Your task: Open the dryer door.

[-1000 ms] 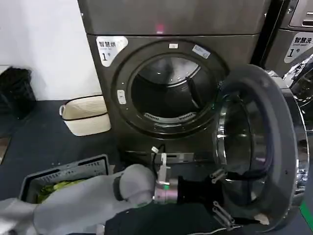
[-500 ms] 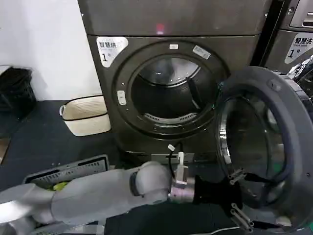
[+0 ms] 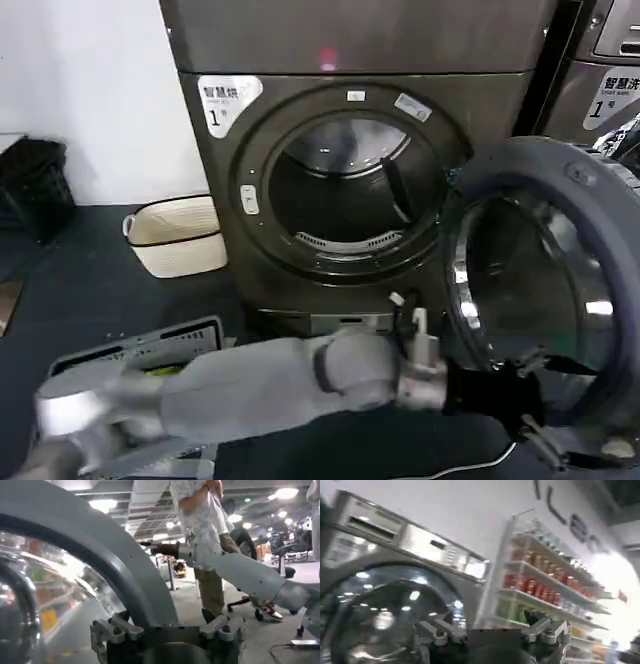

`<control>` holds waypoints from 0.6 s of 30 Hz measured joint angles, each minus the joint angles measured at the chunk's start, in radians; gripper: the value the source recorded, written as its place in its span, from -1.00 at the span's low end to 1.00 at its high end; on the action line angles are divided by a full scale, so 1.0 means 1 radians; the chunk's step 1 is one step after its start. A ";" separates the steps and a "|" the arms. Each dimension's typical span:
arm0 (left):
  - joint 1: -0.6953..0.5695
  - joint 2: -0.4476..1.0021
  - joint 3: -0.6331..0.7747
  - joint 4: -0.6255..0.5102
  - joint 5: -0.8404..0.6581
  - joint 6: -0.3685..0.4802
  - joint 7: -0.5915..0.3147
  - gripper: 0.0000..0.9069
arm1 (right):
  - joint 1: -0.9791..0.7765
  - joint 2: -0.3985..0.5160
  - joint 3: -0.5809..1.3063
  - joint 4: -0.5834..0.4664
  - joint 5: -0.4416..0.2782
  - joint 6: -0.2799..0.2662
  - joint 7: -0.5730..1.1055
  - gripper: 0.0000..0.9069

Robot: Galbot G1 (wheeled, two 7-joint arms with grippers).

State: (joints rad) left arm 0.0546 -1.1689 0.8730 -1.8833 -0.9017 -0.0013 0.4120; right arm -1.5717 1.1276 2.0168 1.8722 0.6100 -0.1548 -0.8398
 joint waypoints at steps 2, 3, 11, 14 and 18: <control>-0.004 -0.021 0.005 0.016 0.000 0.000 -0.001 1.00 | -0.009 -0.011 0.022 -0.020 0.001 -0.010 0.061 1.00; -0.005 -0.034 0.008 0.026 0.000 0.000 -0.001 1.00 | -0.014 -0.018 0.033 -0.029 0.001 -0.011 0.090 1.00; -0.013 -0.144 0.018 0.104 0.003 -0.002 -0.001 1.00 | -0.041 -0.068 0.112 -0.106 -0.015 -0.027 0.269 1.00; -0.019 -0.185 0.021 0.131 -0.001 -0.004 -0.001 1.00 | -0.048 -0.080 0.136 -0.123 -0.022 -0.029 0.308 1.00; -0.026 -0.229 0.023 0.158 -0.004 -0.005 -0.002 1.00 | -0.055 -0.097 0.165 -0.145 -0.023 -0.037 0.351 1.00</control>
State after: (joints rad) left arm 0.0282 -1.3978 0.8958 -1.7249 -0.9055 -0.0062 0.4096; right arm -1.6264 1.0305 2.1819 1.7270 0.5870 -0.1921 -0.4889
